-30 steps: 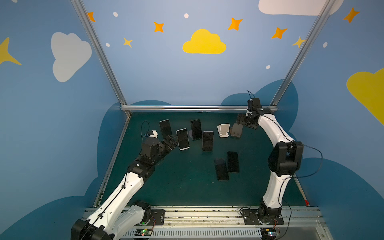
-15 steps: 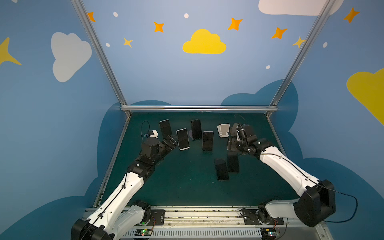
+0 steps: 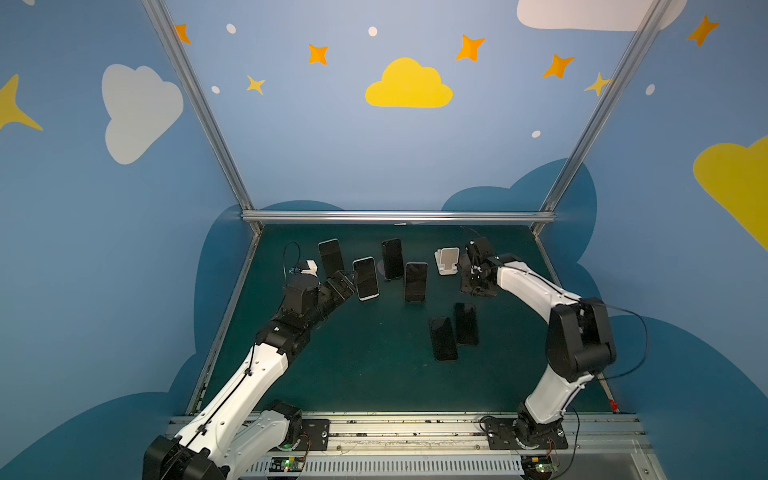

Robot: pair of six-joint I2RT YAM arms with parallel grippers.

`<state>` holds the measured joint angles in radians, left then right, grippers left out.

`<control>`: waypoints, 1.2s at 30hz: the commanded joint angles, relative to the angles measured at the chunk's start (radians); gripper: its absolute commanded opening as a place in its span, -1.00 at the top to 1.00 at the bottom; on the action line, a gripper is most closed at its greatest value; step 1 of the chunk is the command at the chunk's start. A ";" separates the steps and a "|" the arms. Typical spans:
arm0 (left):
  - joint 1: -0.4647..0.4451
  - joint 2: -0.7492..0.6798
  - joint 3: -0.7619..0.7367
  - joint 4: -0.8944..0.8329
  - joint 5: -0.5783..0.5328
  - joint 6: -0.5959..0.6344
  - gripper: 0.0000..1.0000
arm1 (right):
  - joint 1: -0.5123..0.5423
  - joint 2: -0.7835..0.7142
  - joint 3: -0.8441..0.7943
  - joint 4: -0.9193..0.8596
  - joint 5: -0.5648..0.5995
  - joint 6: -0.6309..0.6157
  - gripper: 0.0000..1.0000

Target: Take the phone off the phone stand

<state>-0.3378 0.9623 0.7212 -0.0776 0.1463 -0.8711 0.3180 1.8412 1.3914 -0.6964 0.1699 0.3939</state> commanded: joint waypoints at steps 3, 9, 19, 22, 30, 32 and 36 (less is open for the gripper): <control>0.000 -0.016 -0.009 0.022 -0.013 0.004 -1.00 | -0.023 0.151 0.095 -0.148 -0.076 -0.036 0.88; 0.000 -0.004 -0.006 0.025 0.004 0.001 -1.00 | -0.030 0.189 0.060 -0.097 -0.121 -0.041 0.89; 0.000 -0.001 -0.005 0.024 0.006 0.001 -1.00 | -0.033 0.278 0.113 -0.122 -0.133 -0.027 0.83; 0.000 0.001 -0.005 0.024 0.003 0.001 -1.00 | -0.032 0.265 0.100 -0.127 -0.157 -0.019 0.84; 0.001 0.005 -0.004 0.027 0.014 0.000 -1.00 | -0.002 0.146 -0.041 -0.093 -0.164 -0.013 0.86; 0.002 0.006 -0.003 0.027 0.018 0.000 -1.00 | 0.004 0.125 -0.068 -0.079 -0.172 -0.015 0.86; 0.000 0.012 -0.003 0.025 0.016 0.003 -1.00 | 0.012 0.105 -0.091 -0.072 -0.175 -0.005 0.86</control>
<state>-0.3378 0.9691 0.7212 -0.0631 0.1532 -0.8719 0.3202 1.9602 1.3273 -0.7338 0.0238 0.3737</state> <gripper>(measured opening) 0.998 0.068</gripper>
